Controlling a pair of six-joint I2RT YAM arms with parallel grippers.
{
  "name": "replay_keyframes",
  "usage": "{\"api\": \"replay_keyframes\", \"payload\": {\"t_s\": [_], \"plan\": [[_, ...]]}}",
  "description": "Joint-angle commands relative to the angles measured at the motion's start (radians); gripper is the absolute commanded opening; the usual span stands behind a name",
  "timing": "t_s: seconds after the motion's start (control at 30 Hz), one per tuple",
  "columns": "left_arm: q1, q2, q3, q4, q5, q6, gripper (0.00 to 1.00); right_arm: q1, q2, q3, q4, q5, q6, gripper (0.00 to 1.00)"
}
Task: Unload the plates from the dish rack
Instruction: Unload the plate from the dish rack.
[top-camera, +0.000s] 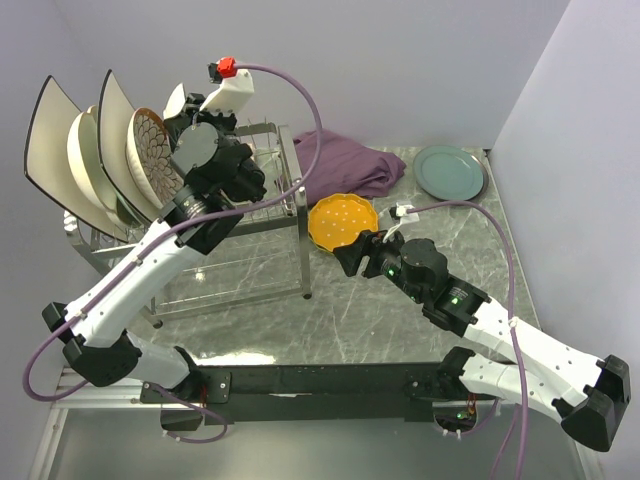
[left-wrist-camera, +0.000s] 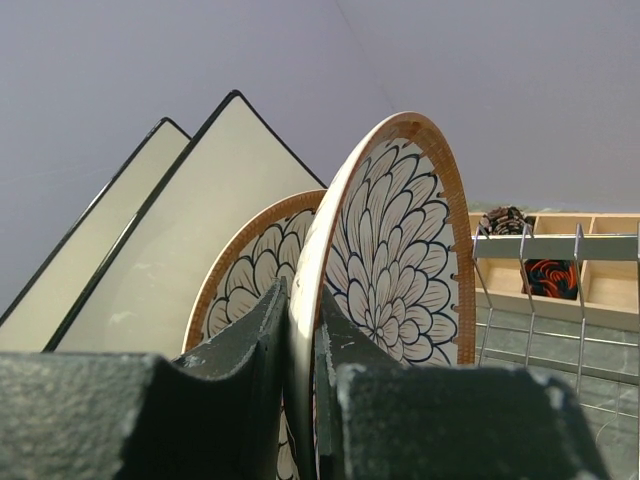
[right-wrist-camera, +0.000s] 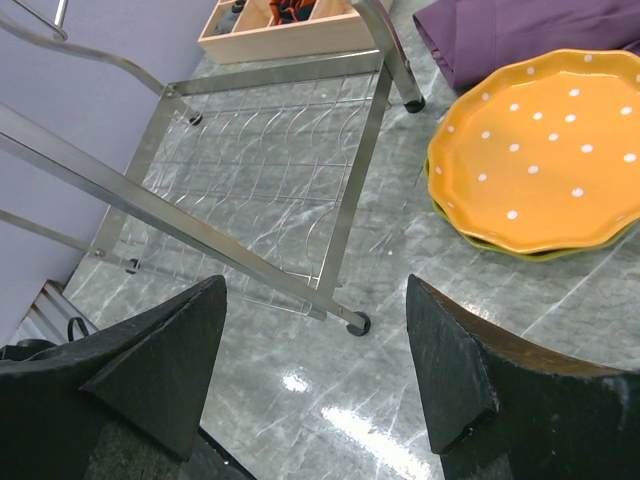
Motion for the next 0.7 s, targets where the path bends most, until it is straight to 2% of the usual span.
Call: {"api": "replay_keyframes", "payload": {"t_s": [0.0,0.67], "plan": [[-0.035,-0.02,0.064,0.173,0.081,0.059,0.01,0.01,-0.01,0.051,0.018,0.022,-0.016,0.79],[-0.053,-0.005,0.067,0.359,0.079,0.214,0.01,0.008,-0.01,0.051,0.016,0.02,-0.018,0.79]]}}
